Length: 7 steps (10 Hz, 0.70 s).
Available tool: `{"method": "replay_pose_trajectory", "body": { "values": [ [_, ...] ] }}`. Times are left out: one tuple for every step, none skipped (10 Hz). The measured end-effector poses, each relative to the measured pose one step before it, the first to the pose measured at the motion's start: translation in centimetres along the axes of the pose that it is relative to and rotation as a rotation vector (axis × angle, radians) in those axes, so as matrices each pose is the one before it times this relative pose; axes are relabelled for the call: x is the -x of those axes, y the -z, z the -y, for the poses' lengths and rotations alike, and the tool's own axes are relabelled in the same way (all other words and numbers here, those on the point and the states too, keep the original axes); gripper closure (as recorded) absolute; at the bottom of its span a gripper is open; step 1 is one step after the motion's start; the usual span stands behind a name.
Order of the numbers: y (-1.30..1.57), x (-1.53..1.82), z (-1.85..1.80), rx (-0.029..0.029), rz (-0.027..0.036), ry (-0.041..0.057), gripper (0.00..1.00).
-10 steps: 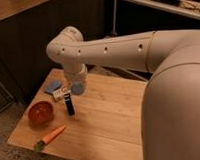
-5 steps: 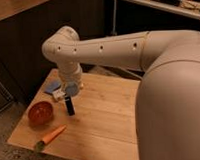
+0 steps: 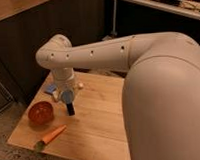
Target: Place the ceramic cup over the eraser
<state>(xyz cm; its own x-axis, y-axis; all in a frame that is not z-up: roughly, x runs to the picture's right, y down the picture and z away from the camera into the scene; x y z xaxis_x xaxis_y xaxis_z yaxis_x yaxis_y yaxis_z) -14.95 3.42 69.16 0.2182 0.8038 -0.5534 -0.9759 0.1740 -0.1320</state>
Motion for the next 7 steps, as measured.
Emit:
{"method": "replay_pose_trajectory", "body": {
  "values": [
    [-0.515,0.114,-0.276,0.01017,-0.00240,0.00520,1.00],
    [-0.469,0.170,-0.179,0.01537,-0.00165,-0.00049,1.00],
    [-0.281,0.088,-0.017,0.00477,-0.00120,0.00030,1.00],
    [-0.502,0.213,0.096,0.00541,-0.00074,0.00092,1.00],
    [-0.213,0.240,0.130,-0.00166,0.00443,0.00255,1.00],
    [-0.202,0.227,0.238,-0.00462,0.00341,0.00090,1.00],
    [-0.309,0.385,0.371,-0.00924,0.00608,0.00199,1.00]
  ]
}}
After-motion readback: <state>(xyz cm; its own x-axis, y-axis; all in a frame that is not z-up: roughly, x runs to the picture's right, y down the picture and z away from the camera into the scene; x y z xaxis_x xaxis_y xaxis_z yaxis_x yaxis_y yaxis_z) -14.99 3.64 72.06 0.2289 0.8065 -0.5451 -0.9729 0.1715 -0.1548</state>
